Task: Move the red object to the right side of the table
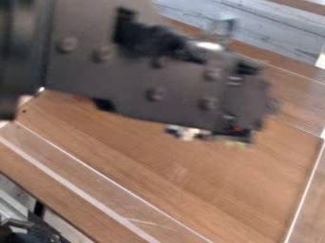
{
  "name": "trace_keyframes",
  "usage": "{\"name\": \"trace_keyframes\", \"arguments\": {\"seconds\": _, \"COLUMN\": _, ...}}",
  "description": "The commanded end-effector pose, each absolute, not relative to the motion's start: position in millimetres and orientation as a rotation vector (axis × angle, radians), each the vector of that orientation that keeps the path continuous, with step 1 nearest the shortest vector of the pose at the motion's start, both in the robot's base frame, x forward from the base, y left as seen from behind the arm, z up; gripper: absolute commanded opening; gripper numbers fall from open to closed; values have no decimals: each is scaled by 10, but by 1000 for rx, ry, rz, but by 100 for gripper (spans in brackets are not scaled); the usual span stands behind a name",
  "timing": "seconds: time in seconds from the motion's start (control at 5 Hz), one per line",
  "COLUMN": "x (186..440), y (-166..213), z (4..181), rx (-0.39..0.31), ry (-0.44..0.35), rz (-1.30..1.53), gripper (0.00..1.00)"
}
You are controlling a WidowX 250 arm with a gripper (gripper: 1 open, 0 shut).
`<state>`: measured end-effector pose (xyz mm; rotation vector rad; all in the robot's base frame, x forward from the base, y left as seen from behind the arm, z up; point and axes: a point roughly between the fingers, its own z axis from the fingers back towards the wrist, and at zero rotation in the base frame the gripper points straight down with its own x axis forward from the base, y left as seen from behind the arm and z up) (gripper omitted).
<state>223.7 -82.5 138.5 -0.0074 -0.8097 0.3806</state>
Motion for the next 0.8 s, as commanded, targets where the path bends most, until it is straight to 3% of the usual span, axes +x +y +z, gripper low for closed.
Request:
{"name": "trace_keyframes", "arguments": {"seconds": 0.0, "x": 2281, "y": -923, "z": 1571, "rx": -39, "ry": -828, "rz": 398, "gripper": 0}}
{"name": "trace_keyframes", "arguments": {"seconds": 0.4, "x": 2249, "y": -1153, "z": 1766, "rx": -7, "ry": -871, "rz": 347, "gripper": 0}}
{"name": "trace_keyframes", "arguments": {"seconds": 0.6, "x": 2266, "y": -1072, "z": 1796, "rx": -1, "ry": -883, "rz": 313, "gripper": 100}}
